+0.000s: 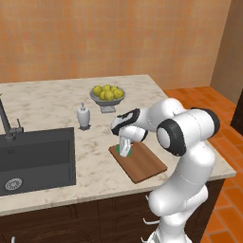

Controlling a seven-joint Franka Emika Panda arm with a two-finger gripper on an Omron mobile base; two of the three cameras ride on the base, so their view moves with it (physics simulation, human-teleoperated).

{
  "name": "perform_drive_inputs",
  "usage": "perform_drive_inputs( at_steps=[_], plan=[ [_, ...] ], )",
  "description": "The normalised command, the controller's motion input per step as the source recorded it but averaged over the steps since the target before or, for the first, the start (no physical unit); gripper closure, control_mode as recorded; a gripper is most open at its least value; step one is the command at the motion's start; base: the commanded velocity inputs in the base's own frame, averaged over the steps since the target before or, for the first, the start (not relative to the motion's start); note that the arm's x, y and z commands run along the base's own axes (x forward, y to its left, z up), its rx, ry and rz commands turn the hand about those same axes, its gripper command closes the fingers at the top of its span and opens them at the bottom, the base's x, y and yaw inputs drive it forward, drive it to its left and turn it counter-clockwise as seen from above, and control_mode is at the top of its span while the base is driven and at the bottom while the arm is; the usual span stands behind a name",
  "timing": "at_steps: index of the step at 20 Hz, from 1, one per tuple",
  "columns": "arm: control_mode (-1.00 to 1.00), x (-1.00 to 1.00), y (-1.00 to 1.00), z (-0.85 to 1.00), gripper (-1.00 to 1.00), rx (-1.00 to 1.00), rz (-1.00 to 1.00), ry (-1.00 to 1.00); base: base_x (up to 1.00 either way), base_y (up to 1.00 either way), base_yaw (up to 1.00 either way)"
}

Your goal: Pick up the sponge from the counter and clean the cutting board by briefly scrubbing or pressing down on the cutting board. Once finished, release the sponge.

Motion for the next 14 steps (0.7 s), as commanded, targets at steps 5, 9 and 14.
perform_drive_inputs(
  at_steps=[5,9,14],
  plan=[
    [-1.00,0.55,-0.10,0.00,1.00,-0.01,-0.01,-0.04,0.00,0.00,0.00],
    [-1.00,0.00,-0.92,0.00,1.00,0.02,-0.05,0.00,0.00,0.00,0.00],
    [-1.00,0.04,-1.00,0.09,1.00,0.00,0.00,0.01,0.00,0.00,0.00]
  ],
)
